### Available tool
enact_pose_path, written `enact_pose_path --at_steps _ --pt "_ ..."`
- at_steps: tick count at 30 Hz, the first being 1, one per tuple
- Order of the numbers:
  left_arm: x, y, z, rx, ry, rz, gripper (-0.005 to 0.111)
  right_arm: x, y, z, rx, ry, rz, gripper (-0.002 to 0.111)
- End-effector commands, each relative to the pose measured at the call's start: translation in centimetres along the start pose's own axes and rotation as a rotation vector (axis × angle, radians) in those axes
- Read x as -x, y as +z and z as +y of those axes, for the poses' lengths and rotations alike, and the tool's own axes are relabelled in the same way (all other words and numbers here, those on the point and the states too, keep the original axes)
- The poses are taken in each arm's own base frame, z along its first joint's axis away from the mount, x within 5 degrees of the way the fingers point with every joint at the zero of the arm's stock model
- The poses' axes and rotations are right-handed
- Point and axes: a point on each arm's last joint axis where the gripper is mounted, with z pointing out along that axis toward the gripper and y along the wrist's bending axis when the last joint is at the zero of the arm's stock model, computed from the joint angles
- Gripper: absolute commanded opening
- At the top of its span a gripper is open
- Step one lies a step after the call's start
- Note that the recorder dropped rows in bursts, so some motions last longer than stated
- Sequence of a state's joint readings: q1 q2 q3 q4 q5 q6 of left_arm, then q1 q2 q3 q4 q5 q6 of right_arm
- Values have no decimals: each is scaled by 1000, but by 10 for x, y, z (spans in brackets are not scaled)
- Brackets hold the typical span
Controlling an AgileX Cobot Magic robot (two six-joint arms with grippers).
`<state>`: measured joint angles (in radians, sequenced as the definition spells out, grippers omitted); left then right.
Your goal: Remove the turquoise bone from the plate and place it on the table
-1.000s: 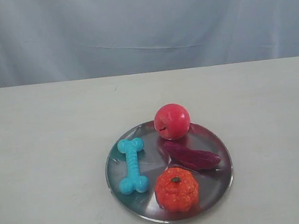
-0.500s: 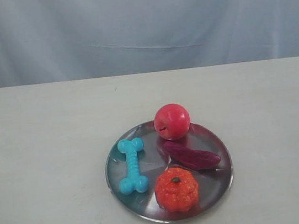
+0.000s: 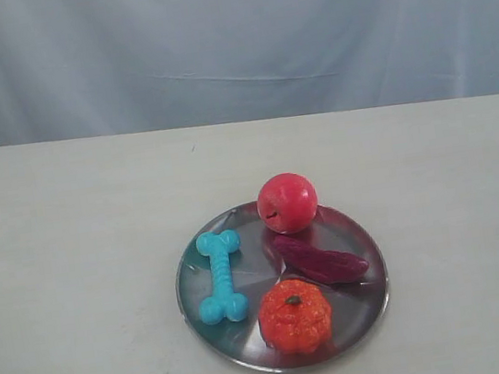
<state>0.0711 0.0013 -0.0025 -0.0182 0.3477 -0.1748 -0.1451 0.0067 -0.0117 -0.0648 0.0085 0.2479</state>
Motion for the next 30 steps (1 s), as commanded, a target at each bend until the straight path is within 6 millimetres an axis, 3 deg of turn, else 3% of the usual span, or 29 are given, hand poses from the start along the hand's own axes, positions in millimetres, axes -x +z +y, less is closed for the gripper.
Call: enact_pose_path --at_steps 1,10,14,19,22,30 --pt "0 0 0 -7 -4 -3 0 18 -3 3 -15 76 48 0" --pt "0 0 0 -7 -4 -3 0 64 20 11 -93 -51 491 0" --pt "0 0 0 -7 -4 -3 0 90 46 21 -20 -104 534 0" --pt "0 0 0 -7 -4 -3 0 98 71 34 104 -103 611 0" --pt "0 0 0 -7 -4 -3 0 101 89 36 107 -121 726 0" --pt "0 0 0 -7 -4 -3 0 135 150 44 56 -40 962 0"
